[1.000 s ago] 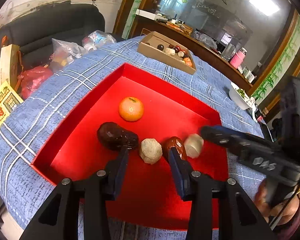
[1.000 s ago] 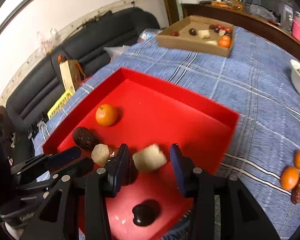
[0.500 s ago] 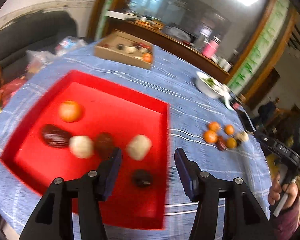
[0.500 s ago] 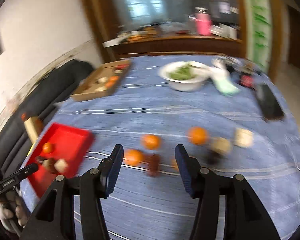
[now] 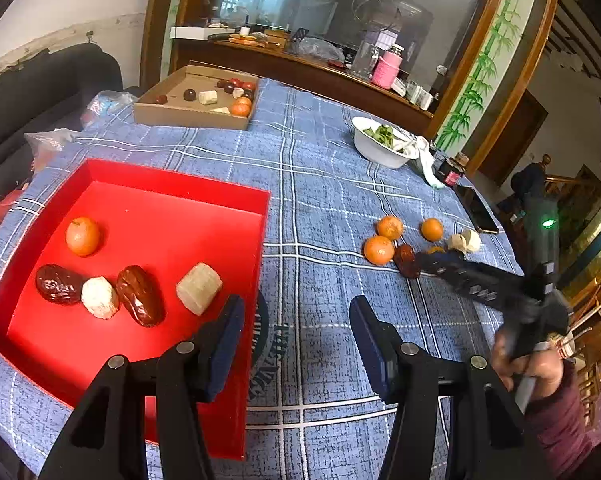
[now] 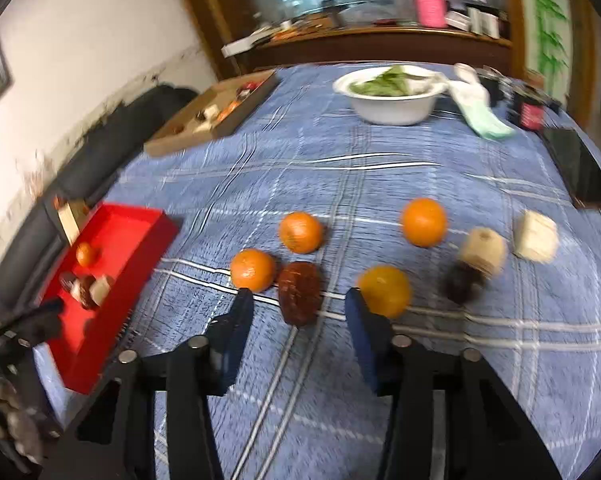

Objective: Organize fruits
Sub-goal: 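Withdraw both open tools from the tray toward the remaining fruits, then grasp a mandarin orange with the left tool while the right tool grasps a red date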

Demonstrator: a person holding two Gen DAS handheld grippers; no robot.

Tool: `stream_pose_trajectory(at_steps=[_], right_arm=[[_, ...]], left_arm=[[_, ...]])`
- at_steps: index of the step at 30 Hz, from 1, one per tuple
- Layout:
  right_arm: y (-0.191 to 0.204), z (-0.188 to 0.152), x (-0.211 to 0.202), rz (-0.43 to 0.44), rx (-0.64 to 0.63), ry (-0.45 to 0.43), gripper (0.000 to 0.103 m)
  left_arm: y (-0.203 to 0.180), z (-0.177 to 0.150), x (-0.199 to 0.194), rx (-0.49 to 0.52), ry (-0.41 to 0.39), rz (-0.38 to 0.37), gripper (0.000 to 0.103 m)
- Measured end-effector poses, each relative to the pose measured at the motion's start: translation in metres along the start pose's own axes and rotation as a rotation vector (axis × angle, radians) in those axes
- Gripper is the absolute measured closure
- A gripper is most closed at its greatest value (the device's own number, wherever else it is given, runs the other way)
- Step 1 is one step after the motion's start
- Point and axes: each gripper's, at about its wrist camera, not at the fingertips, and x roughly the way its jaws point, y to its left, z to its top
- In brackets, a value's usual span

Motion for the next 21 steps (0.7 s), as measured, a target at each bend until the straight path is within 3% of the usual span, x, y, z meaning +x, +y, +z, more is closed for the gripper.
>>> stream_pose_trajectory(at_steps=[5, 8, 12, 21], right_arm=[[0.005, -0.001, 0.031, -0.037, -0.036, 0.040, 0.066], [0.007, -0.003, 0.031, -0.048, -0.052, 0.022, 0.075], [0.003, -0.003, 0.024, -0.035, -0.030, 0.001, 0.076], [-0.046, 0.009, -0.016, 0.021, 0.158, -0.117, 0.075]], left_arm=[[0.002, 0.006, 0.005, 0.000, 0.005, 0.012, 0.046], [-0.004, 0.011, 0.014, 0.013, 0.015, 0.014, 0.046], [-0.023, 0.020, 0.033, 0.052, 0.036, 0.009, 0.046], [-0.094, 0.035, 0.101, 0.226, 0.083, 0.012, 0.046]])
